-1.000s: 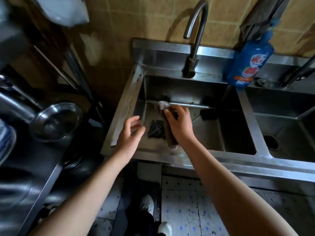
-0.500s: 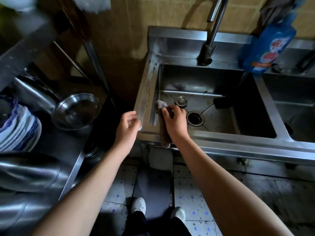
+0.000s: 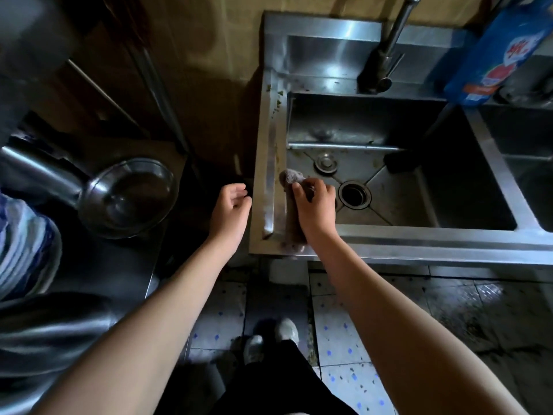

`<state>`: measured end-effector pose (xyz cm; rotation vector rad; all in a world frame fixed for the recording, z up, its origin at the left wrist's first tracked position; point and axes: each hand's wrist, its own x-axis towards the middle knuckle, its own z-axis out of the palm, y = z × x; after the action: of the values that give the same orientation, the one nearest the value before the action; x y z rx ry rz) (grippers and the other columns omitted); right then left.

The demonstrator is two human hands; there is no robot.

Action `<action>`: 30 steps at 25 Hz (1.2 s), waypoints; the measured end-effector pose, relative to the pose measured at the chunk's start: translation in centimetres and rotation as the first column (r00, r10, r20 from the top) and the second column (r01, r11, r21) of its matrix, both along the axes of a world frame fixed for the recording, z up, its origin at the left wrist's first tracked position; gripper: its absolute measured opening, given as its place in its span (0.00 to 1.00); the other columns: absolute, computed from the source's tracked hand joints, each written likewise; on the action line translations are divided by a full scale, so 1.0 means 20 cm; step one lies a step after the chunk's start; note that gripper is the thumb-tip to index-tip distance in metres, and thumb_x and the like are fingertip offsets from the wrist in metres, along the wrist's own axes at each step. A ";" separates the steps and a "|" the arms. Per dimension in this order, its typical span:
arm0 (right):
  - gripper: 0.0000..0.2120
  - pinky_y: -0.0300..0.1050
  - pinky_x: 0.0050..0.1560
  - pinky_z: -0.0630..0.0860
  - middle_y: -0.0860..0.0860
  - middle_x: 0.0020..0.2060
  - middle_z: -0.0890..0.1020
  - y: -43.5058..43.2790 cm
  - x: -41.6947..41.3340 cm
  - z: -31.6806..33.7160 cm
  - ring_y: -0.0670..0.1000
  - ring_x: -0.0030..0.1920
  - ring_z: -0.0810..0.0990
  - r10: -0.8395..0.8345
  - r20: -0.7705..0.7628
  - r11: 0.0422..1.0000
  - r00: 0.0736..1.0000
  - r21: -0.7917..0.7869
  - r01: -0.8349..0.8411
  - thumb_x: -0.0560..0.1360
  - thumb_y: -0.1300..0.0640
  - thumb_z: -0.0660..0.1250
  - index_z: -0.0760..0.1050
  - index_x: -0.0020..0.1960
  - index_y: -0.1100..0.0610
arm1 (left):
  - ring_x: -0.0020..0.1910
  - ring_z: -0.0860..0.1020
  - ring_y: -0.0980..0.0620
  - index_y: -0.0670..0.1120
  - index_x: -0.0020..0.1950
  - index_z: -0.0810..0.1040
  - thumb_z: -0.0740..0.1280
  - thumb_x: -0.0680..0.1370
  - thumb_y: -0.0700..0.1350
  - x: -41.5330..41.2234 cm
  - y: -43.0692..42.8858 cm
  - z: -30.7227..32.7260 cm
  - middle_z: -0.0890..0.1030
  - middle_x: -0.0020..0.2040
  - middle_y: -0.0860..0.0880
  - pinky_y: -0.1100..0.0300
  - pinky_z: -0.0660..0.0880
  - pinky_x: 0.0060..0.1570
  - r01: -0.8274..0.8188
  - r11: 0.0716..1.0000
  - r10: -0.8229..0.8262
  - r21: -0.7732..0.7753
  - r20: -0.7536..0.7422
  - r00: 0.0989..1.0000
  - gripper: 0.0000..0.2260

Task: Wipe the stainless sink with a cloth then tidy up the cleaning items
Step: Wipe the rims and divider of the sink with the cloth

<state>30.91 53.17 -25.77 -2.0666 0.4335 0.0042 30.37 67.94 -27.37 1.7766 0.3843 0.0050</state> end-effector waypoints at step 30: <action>0.21 0.55 0.55 0.64 0.58 0.60 0.69 0.22 0.48 -0.37 0.61 0.55 0.67 0.281 -0.070 0.786 0.957 -0.556 -0.271 0.77 0.42 0.53 0.62 0.69 0.41 | 0.66 0.68 0.48 0.37 0.69 0.64 0.51 0.81 0.35 0.51 -0.12 -0.38 0.69 0.67 0.40 0.72 0.66 0.57 -0.079 0.952 0.046 -0.297 -0.115 0.992 0.17</action>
<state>40.43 57.54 -33.27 -2.7012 0.1131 0.0396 40.60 65.58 -35.01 1.4657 0.4918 -0.0996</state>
